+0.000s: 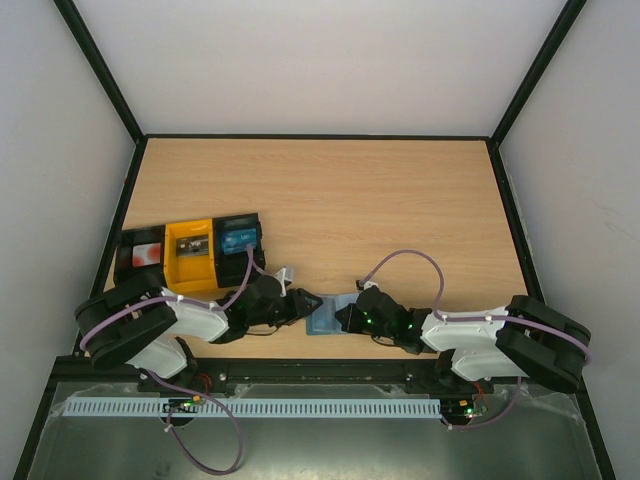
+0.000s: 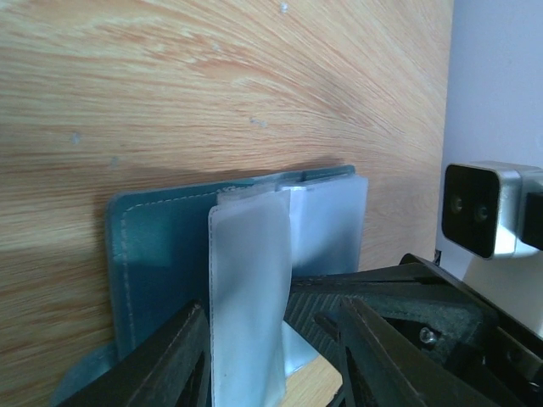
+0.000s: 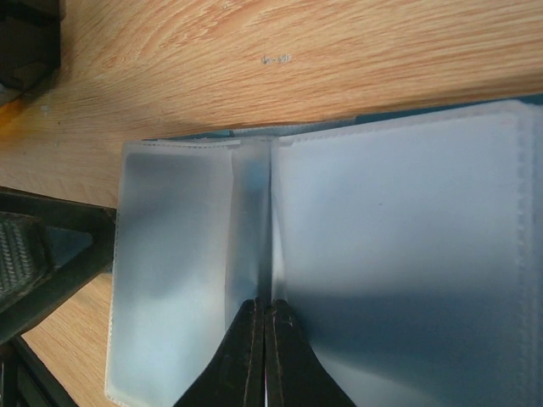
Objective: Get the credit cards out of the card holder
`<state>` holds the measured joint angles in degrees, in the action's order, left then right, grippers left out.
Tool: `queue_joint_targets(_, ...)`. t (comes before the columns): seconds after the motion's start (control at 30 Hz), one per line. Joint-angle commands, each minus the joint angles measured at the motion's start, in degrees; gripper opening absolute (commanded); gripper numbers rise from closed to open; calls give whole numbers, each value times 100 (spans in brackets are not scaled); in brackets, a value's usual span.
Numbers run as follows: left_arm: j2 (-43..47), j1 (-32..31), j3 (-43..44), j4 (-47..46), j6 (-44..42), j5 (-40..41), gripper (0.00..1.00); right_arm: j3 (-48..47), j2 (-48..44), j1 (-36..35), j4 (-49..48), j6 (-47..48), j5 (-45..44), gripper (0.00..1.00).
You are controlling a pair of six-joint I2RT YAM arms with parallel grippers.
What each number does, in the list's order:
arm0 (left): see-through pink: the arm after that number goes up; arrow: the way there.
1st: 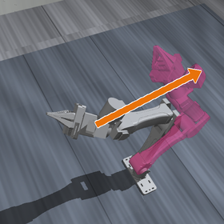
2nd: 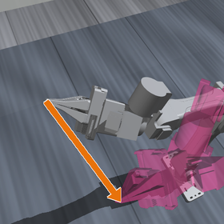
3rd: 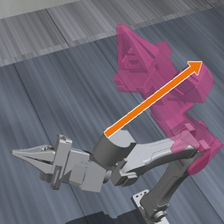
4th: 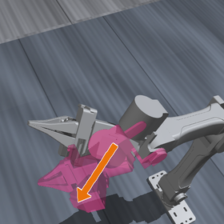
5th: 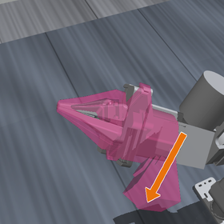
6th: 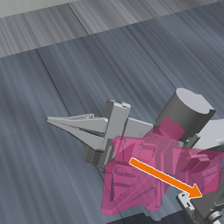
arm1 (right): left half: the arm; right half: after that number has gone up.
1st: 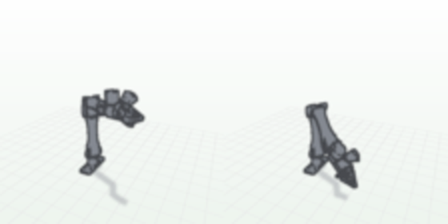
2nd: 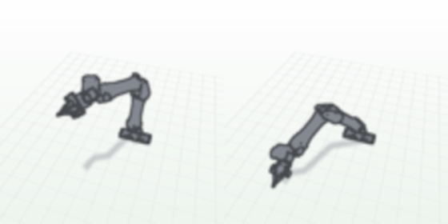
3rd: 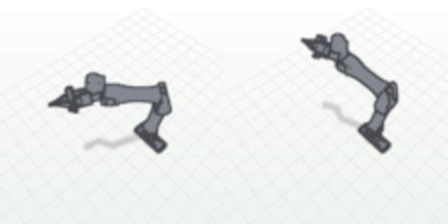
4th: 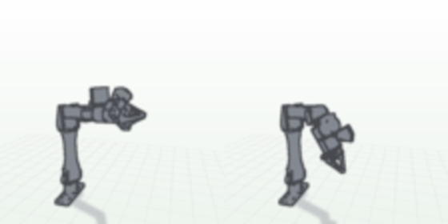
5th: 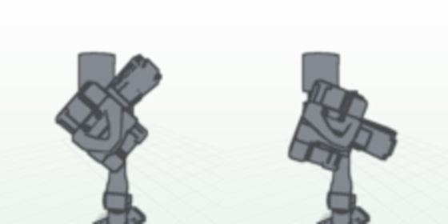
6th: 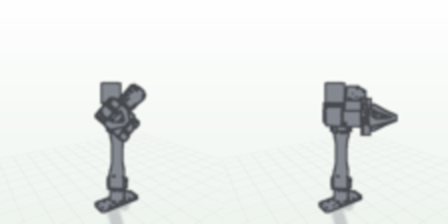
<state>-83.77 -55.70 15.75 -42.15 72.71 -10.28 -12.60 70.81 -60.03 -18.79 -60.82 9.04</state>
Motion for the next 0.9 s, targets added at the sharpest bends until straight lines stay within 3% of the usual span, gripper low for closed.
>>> queue_joint_targets(0.0, 88, -61, 139, -254, 24, -76, 43, 172, 14, -22, 273, 57, -156, 2)
queue_joint_targets(0.57, 209, -312, 521, -27, 24, -64, 42, 328, -238, -25, -11, -92, -154, 2)
queue_joint_targets(0.87, -18, -402, 728, -65, 22, -120, 40, 445, -830, -24, -21, -243, -365, 2)
